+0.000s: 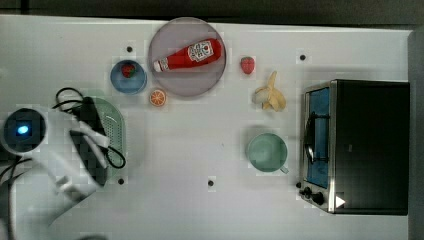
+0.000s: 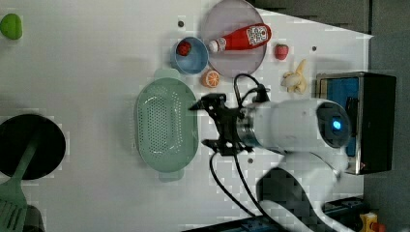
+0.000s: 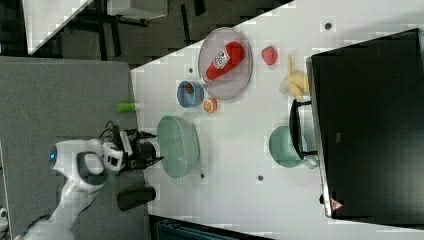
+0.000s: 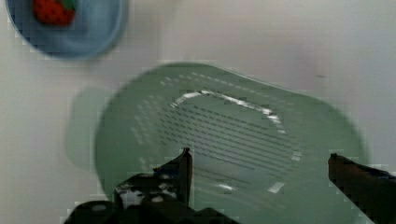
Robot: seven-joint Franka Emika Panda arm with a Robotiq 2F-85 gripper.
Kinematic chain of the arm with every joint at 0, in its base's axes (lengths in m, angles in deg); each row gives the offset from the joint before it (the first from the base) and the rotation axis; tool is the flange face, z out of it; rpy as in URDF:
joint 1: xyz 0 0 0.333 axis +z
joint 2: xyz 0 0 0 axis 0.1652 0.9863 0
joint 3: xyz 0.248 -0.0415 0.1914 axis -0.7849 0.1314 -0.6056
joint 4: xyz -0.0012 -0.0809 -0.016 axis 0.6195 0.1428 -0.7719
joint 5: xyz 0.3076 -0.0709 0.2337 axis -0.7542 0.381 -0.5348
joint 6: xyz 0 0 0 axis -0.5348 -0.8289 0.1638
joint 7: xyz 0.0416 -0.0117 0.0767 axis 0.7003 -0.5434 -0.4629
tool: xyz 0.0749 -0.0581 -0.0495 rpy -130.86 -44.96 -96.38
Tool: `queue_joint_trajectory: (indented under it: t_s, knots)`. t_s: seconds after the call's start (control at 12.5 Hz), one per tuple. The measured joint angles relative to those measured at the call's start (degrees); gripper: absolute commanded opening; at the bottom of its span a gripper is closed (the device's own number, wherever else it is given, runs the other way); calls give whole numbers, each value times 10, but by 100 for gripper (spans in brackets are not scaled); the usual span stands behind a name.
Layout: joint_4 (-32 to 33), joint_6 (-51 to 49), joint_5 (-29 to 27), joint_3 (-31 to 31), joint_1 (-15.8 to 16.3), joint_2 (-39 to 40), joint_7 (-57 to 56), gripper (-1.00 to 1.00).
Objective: Drag strainer left to right.
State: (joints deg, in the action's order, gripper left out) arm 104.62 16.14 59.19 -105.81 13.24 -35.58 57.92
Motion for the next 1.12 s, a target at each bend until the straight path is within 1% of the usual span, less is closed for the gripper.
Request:
queue_joint_trajectory:
  t_s: [0.08,0.24,0.4,0.48,0.56,0.64,0.8,0.96,1.12]
  knots:
    - [2,34,9,3,-3,31,36,100]
    - [9,45,18,15,-4,80,85,100]
    - [19,77,35,19,-5,122,110,100]
    - [26,81,41,24,1,135,118,100]
    - [30,78,40,36,12,141,125,100]
    - [30,81,40,41,16,146,130,100]
    - [28,101,49,44,15,159,135,100]
    - [17,97,47,66,28,162,137,100]
    - [17,99,53,78,30,158,137,100]
